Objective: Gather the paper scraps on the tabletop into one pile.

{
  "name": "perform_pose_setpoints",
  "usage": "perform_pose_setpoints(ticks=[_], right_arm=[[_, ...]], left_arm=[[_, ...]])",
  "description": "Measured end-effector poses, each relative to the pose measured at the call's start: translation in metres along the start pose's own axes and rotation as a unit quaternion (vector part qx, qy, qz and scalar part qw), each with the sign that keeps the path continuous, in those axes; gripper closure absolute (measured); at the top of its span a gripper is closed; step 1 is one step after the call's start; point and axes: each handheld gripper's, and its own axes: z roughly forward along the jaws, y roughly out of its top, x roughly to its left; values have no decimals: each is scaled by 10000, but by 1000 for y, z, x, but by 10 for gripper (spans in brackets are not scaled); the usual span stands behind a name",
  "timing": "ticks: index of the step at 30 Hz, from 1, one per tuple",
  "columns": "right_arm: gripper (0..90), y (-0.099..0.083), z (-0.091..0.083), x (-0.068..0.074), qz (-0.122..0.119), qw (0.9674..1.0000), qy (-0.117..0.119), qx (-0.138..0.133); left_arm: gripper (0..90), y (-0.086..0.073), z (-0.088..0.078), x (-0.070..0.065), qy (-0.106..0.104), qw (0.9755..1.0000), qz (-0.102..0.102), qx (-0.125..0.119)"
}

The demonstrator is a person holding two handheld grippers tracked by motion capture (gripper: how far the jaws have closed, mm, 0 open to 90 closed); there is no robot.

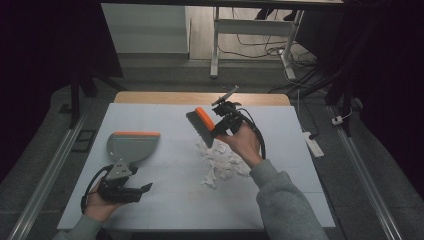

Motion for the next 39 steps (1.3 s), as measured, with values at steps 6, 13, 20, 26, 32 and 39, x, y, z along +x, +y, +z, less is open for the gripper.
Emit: perform_pose_setpoints(ticks=[6, 13, 20, 26, 32, 39], right_arm=[[703, 23, 23, -17, 372, 9993, 90, 49], [703, 24, 64, -18, 760, 9947, 457, 522], [704, -3, 57, -35, 961, 9899, 109, 1036], [703, -21, 20, -36, 579, 9957, 280, 674], [703, -11, -11, -39, -161, 9994, -285, 65], [704, -1, 5, -56, -1382, 9790, -1400, 542]], left_arm=[[249, 0, 1, 1, -19, 10000, 7, 15], [249, -1, 0, 0, -28, 10000, 30, -1], [249, 0, 2, 0, -25, 10000, 41, 40], [247, 1, 3, -2, -13, 9999, 104, 104], [246, 1, 4, -3, 2, 9999, 118, 108], [246, 1, 4, -2, -22, 9999, 110, 114]])
